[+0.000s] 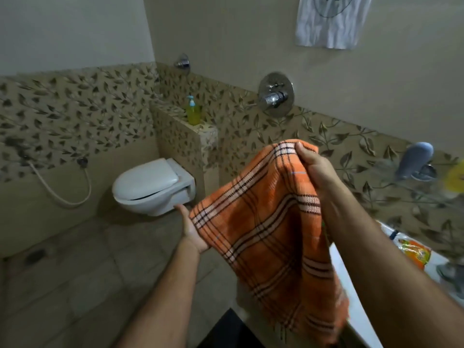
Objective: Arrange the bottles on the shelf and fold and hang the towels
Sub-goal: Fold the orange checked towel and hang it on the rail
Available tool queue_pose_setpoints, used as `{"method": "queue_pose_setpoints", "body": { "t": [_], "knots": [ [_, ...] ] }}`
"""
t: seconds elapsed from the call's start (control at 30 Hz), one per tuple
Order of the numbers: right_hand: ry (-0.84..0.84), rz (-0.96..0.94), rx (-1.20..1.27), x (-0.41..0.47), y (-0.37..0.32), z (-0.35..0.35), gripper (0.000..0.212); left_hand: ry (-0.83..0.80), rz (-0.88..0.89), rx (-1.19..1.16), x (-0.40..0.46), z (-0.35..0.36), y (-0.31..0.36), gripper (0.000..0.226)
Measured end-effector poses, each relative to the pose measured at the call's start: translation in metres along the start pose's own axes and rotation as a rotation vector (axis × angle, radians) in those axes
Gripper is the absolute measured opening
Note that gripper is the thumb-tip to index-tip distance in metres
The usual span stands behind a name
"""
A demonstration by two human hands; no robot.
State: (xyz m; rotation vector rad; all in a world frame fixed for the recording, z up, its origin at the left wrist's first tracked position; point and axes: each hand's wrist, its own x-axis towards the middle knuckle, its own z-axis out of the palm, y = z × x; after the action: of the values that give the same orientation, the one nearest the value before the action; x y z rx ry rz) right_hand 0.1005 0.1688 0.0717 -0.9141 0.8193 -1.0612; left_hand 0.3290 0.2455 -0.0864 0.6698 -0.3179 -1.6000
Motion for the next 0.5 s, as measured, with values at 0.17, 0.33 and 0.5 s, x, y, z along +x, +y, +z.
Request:
{"method": "queue_pose_setpoints", "body": {
  "t": [0.17,0.33,0.5],
  "knots": [
    [-0.048,0.037,0.059,-0.002,-0.003,-0.023,0.044,-0.022,0.078,-0.003,-0.004,0.017,0.038,0.111],
    [-0.042,0.03,0.088,-0.001,-0.002,-0.031,0.048,-0.241,0.077,0.219,-0.009,0.011,0.012,0.087],
    [-0.02,0.059,0.037,0.002,0.001,-0.052,0.04,-0.146,0.138,0.361,-0.009,0.018,0.033,0.043]
  ]
}}
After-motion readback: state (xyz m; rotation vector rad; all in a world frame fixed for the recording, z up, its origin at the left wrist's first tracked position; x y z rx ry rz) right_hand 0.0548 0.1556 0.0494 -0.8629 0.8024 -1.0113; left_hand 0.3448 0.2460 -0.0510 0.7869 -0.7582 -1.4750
